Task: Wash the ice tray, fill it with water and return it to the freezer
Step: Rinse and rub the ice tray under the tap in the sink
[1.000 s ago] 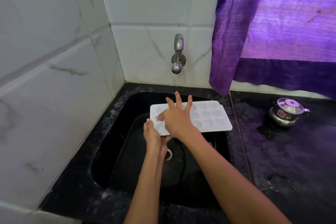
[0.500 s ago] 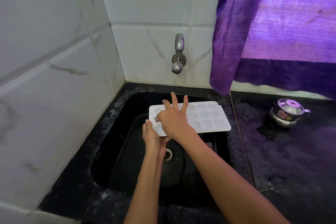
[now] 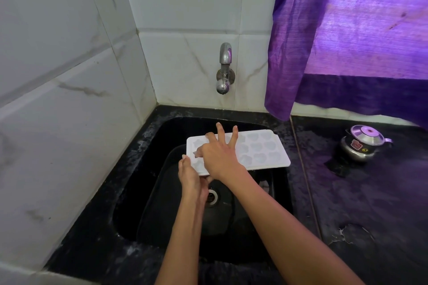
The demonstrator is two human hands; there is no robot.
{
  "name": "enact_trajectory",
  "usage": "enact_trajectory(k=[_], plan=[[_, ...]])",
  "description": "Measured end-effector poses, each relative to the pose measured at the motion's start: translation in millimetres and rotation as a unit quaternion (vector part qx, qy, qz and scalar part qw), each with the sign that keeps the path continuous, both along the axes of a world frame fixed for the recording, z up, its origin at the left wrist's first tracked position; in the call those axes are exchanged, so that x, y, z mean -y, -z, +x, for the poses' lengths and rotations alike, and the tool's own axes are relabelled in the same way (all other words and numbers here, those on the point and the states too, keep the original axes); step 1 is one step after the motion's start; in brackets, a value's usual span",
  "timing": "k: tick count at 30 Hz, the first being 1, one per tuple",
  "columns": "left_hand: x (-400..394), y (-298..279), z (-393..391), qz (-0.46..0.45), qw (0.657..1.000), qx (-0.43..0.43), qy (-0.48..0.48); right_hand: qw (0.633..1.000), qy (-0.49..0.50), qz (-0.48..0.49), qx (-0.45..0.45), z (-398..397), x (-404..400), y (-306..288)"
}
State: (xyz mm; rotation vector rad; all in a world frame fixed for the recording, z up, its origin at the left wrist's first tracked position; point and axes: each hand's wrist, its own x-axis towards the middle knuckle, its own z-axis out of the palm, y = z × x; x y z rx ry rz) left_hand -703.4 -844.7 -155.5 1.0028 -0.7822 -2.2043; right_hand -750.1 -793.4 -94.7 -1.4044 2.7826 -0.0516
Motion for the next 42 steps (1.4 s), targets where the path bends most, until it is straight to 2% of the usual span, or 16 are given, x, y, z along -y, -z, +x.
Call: enact_trajectory(k=[5, 9, 14, 18, 31, 42], plan=[[6.0, -0.9, 0.9, 0.002, 1.000, -0.007, 0.007, 0.998, 0.017, -0.058, 0.035, -5.4, -13.8, -4.4], [19.9, -2.1, -0.5, 0.004, 1.000, -0.005, 0.006, 0.989, 0.091, -0.113, 0.017, -16.7, -29.2, -20.1], [35.2, -3.7, 3.9, -0.005, 1.000, -0.011, -0.013, 0.974, 0.212, -0.076, -0.013, -43.0, -52.5, -33.0], [43.1, -3.1, 5.0, -0.002, 1.000, -0.015, -0.021, 0.963, 0.262, -0.057, -0.005, -55.8, -63.6, -30.8], [59.4, -0.9, -2.7, -0.013, 1.000, -0.014, -0.016, 0.965, 0.261, -0.001, 0.040, -54.9, -60.6, -15.3], [63.4, 5.3, -4.7, -0.011, 1.000, -0.009, -0.008, 0.958, 0.281, -0.026, 0.048, -57.1, -64.4, -10.0]])
